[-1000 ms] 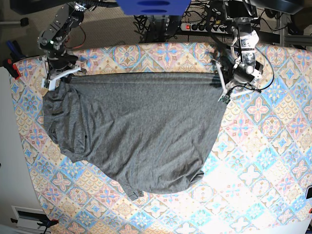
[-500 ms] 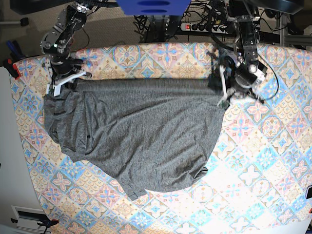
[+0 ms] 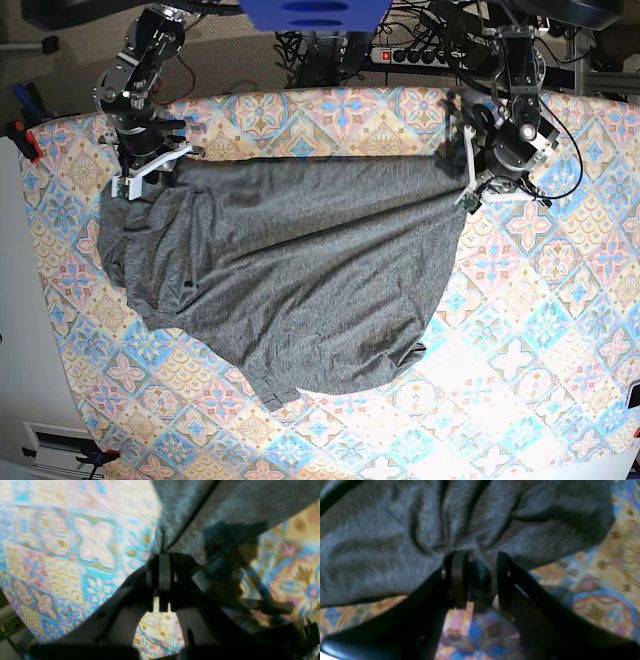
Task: Layout the t-shirt on the table in an organized manner, then fold the t-shirt properly
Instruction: 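Lower the stretched shirt onto the table with both grippers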
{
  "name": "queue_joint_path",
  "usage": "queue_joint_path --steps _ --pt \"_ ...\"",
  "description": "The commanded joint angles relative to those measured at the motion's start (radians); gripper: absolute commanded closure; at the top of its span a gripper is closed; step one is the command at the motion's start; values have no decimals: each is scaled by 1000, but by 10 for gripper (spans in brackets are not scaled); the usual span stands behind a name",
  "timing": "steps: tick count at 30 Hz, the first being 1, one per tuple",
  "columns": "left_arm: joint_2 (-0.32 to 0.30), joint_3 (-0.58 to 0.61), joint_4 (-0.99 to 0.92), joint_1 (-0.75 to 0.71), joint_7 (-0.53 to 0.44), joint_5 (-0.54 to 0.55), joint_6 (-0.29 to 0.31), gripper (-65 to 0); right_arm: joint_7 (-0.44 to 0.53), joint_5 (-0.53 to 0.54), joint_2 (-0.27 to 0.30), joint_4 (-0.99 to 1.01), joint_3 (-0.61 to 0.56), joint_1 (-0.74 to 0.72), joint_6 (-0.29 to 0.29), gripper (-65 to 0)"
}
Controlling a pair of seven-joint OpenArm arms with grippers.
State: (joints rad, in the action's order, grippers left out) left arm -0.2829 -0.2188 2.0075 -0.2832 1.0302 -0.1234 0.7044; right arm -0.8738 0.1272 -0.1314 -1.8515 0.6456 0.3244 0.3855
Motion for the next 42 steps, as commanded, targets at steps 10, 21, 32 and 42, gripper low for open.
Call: queue_joint_path --steps 10,21,32,42 --pt "123 -6 16 60 -12 -398 -6 0 23 12 6 -17 3 -5 -1 -179" --pt "305 20 14 92 -90 -671 -6 0 23 12 6 -17 1 -5 -1 -211" --pt "311 -80 16 126 -78 -612 -6 0 23 12 8 -15 0 -5 -1 -282" --pt "313 -106 17 134 -26 -603 -6 -65 18 12 8 -10 -2 -5 -1 -283"
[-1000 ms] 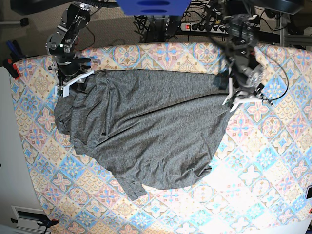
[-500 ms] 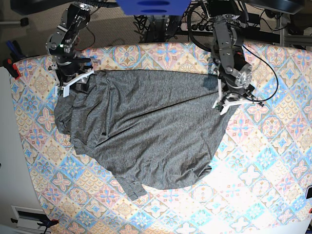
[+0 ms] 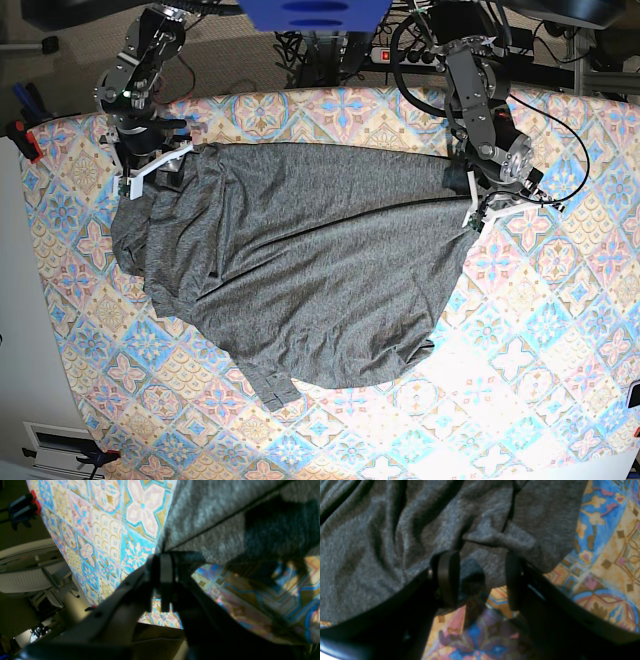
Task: Layout the t-shirt on the table in an organized manner, then fold the t-shirt properly
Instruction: 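Lower the stretched shirt onto the table with both grippers, then release with the left gripper and regrasp the shirt's side edge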
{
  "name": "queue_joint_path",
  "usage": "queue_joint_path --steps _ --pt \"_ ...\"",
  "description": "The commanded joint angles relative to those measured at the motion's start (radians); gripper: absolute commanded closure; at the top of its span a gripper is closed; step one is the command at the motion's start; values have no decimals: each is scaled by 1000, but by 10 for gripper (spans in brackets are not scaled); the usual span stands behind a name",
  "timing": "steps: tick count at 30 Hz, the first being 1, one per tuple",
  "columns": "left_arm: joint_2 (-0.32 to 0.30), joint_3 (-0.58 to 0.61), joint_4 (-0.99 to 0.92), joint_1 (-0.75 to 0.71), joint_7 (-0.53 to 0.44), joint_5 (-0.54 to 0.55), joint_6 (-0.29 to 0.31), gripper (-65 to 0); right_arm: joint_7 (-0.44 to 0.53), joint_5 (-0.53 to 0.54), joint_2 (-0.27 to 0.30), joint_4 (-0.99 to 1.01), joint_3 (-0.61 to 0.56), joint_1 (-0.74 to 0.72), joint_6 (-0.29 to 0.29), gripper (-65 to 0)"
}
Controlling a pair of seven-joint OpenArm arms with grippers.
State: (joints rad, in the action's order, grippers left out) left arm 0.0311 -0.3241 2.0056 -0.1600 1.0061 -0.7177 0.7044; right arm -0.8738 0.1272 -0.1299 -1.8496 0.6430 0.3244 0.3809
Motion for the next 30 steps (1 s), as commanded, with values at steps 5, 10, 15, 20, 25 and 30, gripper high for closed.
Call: queue_joint_path --steps 5,10,15,20,25,30 --pt "30 3 19 10 0 -13 -6 -232 18 12 6 1 1 -5 3 -283" --pt "56 9 19 15 -2 -7 -6 -358 18 12 6 31 1 -5 3 -283" --pt "106 10 19 126 -3 40 -6 -314 21 12 6 35 1 -5 3 -283" --pt "126 19 -53 374 0 112 -6 -300 21 12 6 35 -21 -5 3 -281" --pt "126 81 -421 649 -5 109 -6 -298 23 10 6 28 -47 -5 3 -281" --pt "126 82 -837 828 -137 181 -6 -298 21 10 8 26 -47 -5 3 -281"
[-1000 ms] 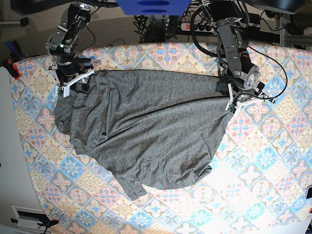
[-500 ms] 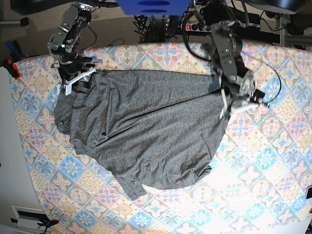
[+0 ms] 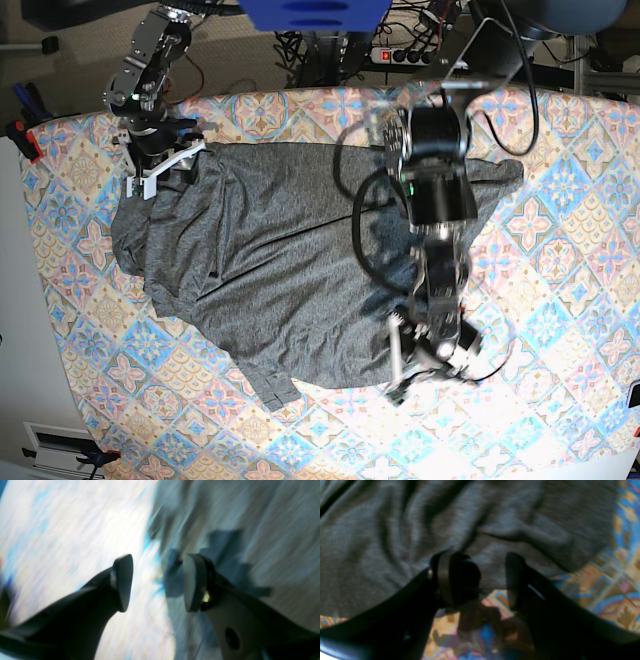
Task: Layout the t-shirt on the table in an organized manner, then fold the t-shirt properly
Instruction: 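Release with the left gripper and regrasp the shirt's side edge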
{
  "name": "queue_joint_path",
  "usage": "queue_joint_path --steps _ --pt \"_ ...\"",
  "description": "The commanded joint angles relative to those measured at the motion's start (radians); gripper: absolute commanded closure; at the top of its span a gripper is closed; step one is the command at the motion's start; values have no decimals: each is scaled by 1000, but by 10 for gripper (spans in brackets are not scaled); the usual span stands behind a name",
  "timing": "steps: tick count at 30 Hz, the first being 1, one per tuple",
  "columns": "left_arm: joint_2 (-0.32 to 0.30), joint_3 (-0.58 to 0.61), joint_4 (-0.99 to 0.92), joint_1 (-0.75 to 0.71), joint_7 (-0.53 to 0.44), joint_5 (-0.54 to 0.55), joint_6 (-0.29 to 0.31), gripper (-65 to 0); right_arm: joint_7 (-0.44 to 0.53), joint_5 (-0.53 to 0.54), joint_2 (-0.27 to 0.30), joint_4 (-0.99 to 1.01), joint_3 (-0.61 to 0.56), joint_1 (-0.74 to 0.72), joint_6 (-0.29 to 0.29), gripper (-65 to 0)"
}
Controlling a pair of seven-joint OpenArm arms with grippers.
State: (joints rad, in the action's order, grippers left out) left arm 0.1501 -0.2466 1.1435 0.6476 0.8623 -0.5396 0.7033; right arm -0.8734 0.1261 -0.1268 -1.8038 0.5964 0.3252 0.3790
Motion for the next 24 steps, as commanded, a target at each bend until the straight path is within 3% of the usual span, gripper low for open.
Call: queue_joint_path --steps 1,6,11,17,22,24 --pt "7 5 -49 39 -45 6 -5 -298 20 11 5 -21 0 -5 5 -281" --pt "7 2 -340 68 -265 -10 -5 -297 18 11 5 -21 1 -5 5 -281" --pt "-62 0 -537 67 -423 -1 -5 -297 18 11 5 -21 4 -5 5 -281" --pt "-225 0 -664 59 -527 86 -5 -296 23 11 5 -21 7 -5 5 -281" --pt "-401 0 -744 48 -526 238 -5 -296 24 11 8 -21 7 -5 5 -281" --pt "-445 0 -750 15 -526 263 -5 -296 24 11 9 -21 7 -8 5 -281"
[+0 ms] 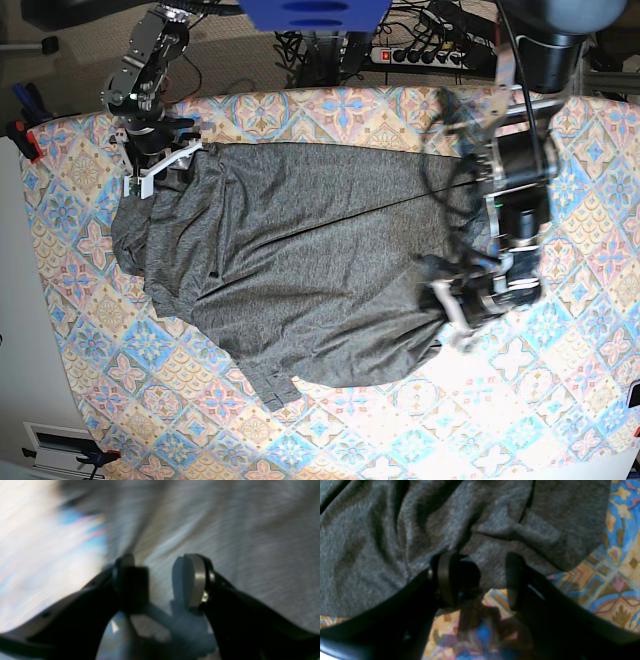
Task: Layout the t-shirt on the table in an organized manner, then fold the t-shirt properly
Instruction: 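Release with the left gripper and regrasp the shirt's side edge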
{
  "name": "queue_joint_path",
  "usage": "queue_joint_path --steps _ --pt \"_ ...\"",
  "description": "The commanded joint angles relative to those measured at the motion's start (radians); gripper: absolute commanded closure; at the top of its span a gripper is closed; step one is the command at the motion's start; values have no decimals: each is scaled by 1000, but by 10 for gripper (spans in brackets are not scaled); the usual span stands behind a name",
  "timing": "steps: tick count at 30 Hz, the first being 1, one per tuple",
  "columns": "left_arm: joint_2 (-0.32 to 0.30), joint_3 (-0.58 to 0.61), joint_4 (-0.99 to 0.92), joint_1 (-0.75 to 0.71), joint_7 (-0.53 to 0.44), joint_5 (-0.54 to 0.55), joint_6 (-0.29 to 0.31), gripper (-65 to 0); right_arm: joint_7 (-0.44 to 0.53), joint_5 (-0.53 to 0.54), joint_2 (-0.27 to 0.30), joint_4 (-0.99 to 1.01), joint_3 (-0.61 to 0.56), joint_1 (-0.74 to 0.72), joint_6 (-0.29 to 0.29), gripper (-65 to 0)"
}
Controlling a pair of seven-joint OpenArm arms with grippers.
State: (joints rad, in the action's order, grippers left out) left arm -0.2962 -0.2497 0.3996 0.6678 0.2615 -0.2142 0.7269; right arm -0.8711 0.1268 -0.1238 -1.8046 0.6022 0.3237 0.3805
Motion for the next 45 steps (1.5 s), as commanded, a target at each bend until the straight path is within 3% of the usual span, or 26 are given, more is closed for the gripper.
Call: queue_joint_path --steps 1,6,13,17,22,31,34,40,45 --pt "-18 3 -6 -27 75 -58 -29 -296 23 10 6 -24 2 -22 4 -281" --pt "-59 2 -6 -125 72 -50 -29 -296 23 10 6 -40 15 -67 4 -281" --pt "-56 5 -6 -148 77 95 -29 -295 23 10 11 -96 48 -130 4 -281" --pt "-21 8 19 -127 83 106 -29 -295 22 10 20 -91 43 -166 4 -281" --pt "35 6 278 -144 295 117 -29 -295 22 10 20 -87 46 -231 4 -281" --pt "203 10 1077 -296 652 104 -29 -295 22 10 63 12 45 -226 4 -281" --pt "231 10 1225 -322 747 104 -29 -295 22 10 77 33 45 -225 5 -281" --pt "234 10 1356 -375 842 104 -29 -295 22 10 141 65 48 -222 7 -281" --pt "234 10 1433 -432 862 104 -29 -295 60 12 141 122 121 -219 7 -281"
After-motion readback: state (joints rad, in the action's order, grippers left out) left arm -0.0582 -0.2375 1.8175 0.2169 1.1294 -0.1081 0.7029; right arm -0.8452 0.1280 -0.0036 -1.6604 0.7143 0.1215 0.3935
